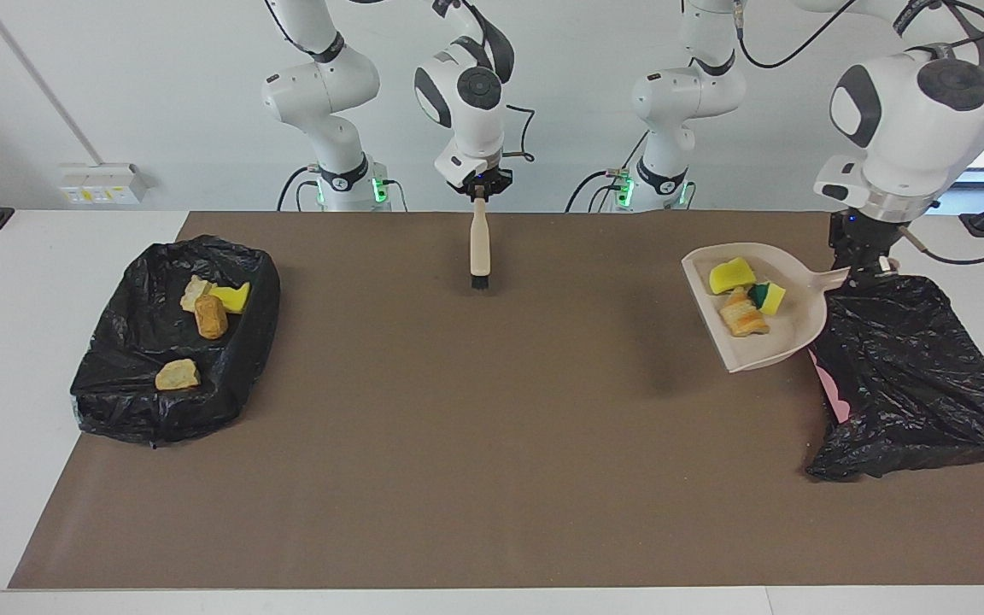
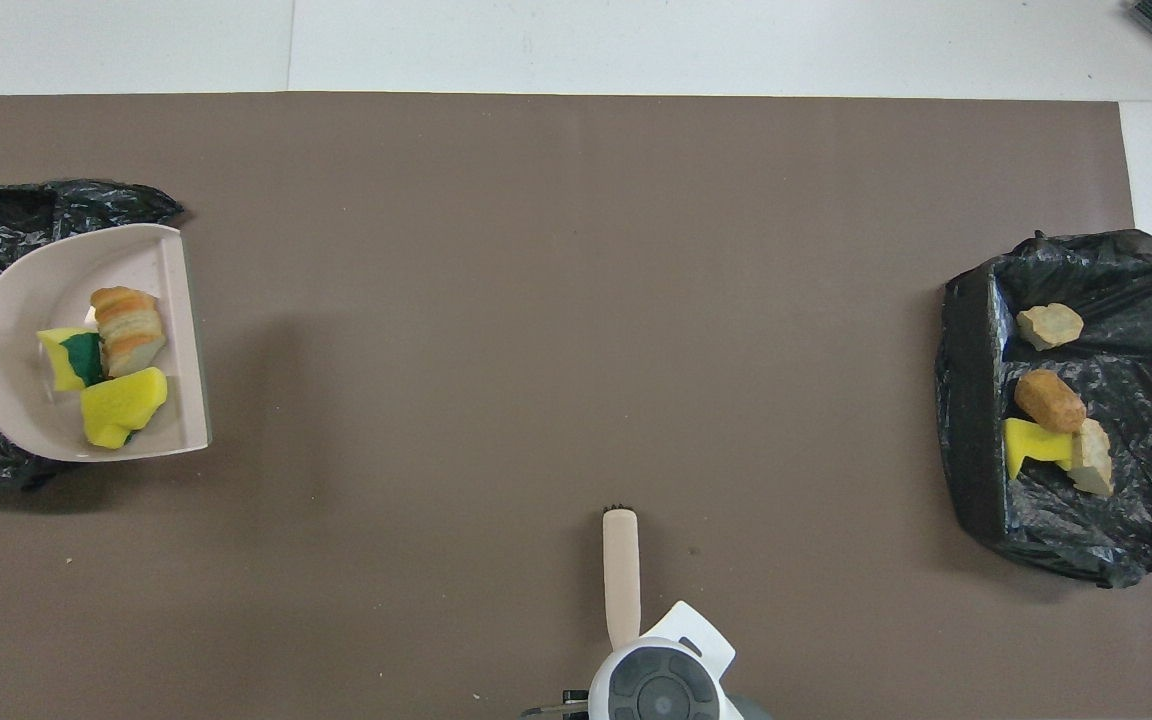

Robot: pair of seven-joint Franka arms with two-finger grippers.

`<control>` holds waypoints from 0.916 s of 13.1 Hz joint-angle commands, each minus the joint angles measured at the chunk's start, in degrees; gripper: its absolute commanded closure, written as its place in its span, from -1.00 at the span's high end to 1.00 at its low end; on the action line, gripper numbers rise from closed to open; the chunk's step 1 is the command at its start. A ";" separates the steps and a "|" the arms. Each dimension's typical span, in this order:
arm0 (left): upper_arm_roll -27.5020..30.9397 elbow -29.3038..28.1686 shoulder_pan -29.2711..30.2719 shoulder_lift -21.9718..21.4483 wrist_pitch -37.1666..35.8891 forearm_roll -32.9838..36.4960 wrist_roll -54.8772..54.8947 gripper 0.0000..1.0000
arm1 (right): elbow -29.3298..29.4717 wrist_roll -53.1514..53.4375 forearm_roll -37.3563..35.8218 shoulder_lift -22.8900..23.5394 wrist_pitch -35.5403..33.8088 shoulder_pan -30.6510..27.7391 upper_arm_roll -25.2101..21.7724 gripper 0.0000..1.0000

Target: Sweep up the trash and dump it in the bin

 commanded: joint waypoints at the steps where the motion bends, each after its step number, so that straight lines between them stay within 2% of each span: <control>1: -0.60 1.24 5.98 0.12 -0.08 -0.86 0.70 -1.00 | -1.33 0.78 0.94 1.41 3.80 0.81 -0.01 -1.00; 4: -0.51 3.79 11.62 1.69 4.57 -0.07 0.61 -1.00 | -1.69 0.69 0.94 2.38 5.66 1.25 -0.01 -1.00; 5: -0.16 5.27 12.94 2.83 5.45 0.54 0.78 -1.00 | -1.69 0.52 0.94 2.47 5.58 1.25 -0.01 -0.64; 7: 0.10 11.23 14.53 7.74 5.81 3.69 1.31 -1.00 | -1.51 -0.19 0.77 2.91 5.66 1.25 -0.01 0.99; 9: 0.10 17.39 15.94 12.93 6.07 6.33 5.51 -1.00 | 0.06 -0.80 -0.55 3.70 5.84 0.64 -0.19 1.00; 12: 0.10 18.04 15.94 14.97 12.65 17.98 6.06 -1.00 | 4.01 -1.86 -4.40 3.70 5.40 -3.92 -0.54 1.00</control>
